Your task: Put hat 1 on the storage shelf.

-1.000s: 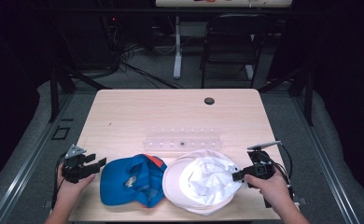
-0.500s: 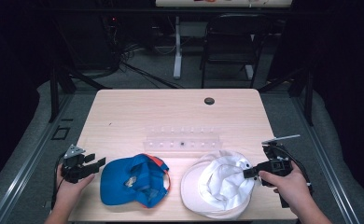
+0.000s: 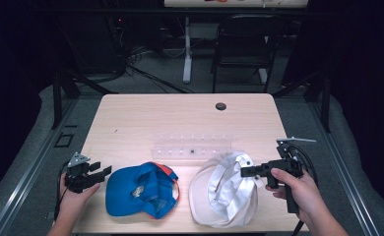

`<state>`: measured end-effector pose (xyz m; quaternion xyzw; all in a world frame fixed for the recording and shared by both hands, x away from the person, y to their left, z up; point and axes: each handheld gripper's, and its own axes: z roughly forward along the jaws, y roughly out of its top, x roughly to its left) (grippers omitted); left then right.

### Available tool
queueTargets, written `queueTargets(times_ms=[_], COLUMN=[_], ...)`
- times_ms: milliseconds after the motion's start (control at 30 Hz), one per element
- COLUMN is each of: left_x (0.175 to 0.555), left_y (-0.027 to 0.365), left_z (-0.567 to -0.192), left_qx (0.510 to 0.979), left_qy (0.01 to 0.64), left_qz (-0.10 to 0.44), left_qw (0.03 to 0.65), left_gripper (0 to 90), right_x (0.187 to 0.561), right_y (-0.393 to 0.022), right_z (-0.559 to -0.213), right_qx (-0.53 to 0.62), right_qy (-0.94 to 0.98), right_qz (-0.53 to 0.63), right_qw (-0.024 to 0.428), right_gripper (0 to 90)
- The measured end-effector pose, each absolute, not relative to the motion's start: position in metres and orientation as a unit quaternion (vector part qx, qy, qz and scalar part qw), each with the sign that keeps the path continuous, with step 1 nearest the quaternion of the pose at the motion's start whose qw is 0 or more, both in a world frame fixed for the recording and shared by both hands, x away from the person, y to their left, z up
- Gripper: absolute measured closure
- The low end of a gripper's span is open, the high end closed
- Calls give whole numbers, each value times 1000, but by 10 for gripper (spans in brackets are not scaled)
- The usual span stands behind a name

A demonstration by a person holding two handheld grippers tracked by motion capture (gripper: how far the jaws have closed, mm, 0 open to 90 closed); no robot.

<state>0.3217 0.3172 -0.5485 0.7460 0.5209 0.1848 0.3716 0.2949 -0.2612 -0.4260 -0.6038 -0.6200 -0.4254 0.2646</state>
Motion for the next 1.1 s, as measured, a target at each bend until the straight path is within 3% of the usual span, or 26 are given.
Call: queueTargets(times_ms=[300, 1100], left_x=[322, 321], left_y=[318, 316], left_z=[-549, -548], left_qx=[745, 751], left_qy=[521, 517], left_qz=[185, 193], left_qw=[373, 364], left_gripper=[463, 459], right_x=[303, 342], right_y=[-243, -226], right_z=[-411, -357], right_qx=[-572, -579], right_qy=[-614, -576], right_qz=[-466, -518], right_qw=[281, 254], right_gripper=[802, 801])
